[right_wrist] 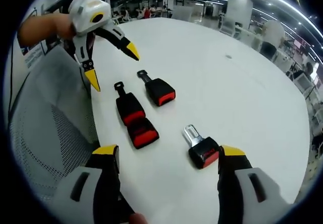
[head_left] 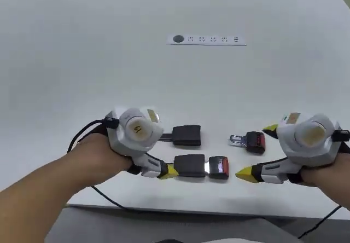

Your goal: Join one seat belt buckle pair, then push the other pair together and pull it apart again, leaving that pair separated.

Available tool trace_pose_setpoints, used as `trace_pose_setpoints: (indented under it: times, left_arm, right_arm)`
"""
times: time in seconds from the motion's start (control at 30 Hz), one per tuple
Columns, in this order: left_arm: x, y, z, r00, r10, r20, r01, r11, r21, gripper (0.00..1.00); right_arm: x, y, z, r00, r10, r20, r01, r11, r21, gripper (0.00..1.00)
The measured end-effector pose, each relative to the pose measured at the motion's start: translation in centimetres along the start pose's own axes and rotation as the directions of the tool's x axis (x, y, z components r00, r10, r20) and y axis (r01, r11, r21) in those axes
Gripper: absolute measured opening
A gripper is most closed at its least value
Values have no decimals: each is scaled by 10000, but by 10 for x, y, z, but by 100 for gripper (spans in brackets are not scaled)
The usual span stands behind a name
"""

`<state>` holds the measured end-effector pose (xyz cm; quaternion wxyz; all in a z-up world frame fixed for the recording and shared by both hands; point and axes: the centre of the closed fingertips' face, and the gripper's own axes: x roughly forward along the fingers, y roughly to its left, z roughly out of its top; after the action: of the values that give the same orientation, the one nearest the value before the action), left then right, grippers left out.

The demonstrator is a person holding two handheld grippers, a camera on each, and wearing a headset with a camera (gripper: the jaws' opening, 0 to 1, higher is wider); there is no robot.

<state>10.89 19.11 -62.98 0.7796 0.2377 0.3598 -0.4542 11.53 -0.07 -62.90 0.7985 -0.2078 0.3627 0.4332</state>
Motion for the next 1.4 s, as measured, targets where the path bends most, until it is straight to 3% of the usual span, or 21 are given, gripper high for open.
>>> trace_pose_setpoints:
  times: [0.13, 0.23, 0.27, 0.37, 0.43, 0.67, 1.17, 1.4]
  left_arm:
    - [-12, 1, -22, 9996, 291, 12, -290, 9972, -690, 79]
    - [-25, 3, -38, 9991, 433, 7, -428, 9903, -1325, 85]
    - [-30, 6, -44, 9985, 541, 69, -520, 9827, -1778, 87]
    - [-37, 10, -48, 9965, 772, 326, -665, 9653, -2523, 95]
    - [-38, 12, -51, 9961, 810, 349, -688, 9610, -2680, 100]
    - [-37, 4, -50, 9965, 732, 402, -589, 9569, -2844, 100]
    - [-35, 9, -48, 9926, 1016, 665, -782, 9537, -2905, 100]
    - [-36, 5, -47, 9926, 1011, 675, -782, 9562, -2821, 100]
  right_arm:
    - [-4, -3, -14, 9998, -87, -165, 92, 9994, 329, 86]
    - [-9, -2, -16, 9999, -126, -46, 129, 9984, 552, 92]
    - [-9, -1, -17, 9999, -160, 9, 159, 9977, 654, 94]
    - [-8, -1, -16, 9997, -217, 127, 207, 9969, 754, 98]
    - [-7, 1, -16, 9996, -233, 159, 219, 9963, 833, 99]
    - [-7, 3, -15, 9990, -340, 287, 313, 9954, 908, 100]
    - [-9, 5, -11, 9976, -570, 403, 522, 9924, 1115, 100]
    - [-9, 8, -10, 9975, -566, 421, 514, 9918, 1168, 100]
